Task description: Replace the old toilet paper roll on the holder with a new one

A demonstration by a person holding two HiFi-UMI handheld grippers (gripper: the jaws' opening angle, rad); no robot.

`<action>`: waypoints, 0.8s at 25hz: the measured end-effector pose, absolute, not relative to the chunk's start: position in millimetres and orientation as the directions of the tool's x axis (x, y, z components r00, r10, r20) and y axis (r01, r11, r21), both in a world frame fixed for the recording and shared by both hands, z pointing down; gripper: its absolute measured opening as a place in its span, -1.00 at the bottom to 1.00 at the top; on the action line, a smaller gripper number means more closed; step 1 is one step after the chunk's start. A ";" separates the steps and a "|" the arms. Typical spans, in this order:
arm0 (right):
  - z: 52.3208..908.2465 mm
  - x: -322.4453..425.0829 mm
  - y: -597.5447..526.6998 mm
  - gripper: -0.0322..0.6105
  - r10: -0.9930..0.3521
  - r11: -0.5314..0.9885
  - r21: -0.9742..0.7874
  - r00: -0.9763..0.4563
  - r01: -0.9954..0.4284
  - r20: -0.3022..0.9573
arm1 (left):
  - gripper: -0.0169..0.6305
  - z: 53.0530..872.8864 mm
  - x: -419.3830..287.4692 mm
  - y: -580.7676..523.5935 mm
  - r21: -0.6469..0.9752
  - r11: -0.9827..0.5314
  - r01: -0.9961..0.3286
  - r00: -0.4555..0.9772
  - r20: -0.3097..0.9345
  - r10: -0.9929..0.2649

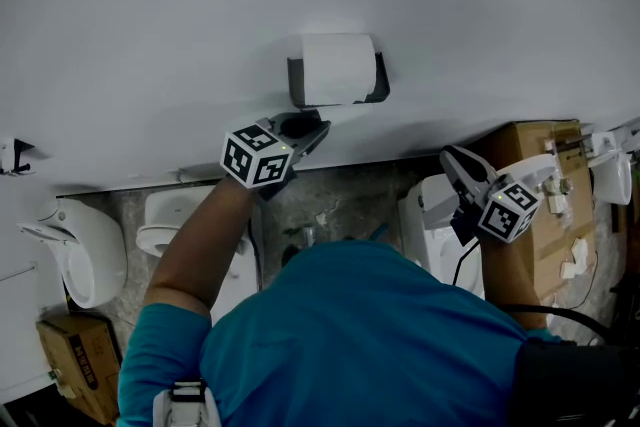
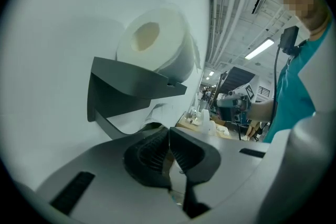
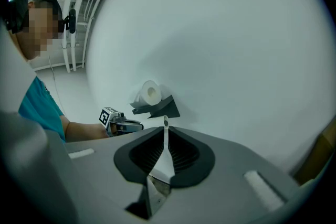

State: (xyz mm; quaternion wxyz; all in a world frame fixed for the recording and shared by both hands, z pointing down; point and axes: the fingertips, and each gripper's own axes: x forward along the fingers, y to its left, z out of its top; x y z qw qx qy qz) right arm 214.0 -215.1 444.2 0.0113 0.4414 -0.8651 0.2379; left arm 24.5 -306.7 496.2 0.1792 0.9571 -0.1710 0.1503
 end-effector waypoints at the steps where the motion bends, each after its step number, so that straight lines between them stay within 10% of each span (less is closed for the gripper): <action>1: 444.4 215.8 -214.5 -0.89 -0.760 0.495 -0.403 -0.609 -0.770 0.229 | -0.91 496.1 26.6 -306.7 0.291 -0.877 -0.383 0.896 0.350 -0.275; 20: 453.9 250.4 -203.0 -0.89 -0.788 0.448 -0.429 -0.573 -0.785 0.226 | -0.91 496.9 105.2 -309.2 0.276 -0.883 -0.379 0.897 0.345 -0.277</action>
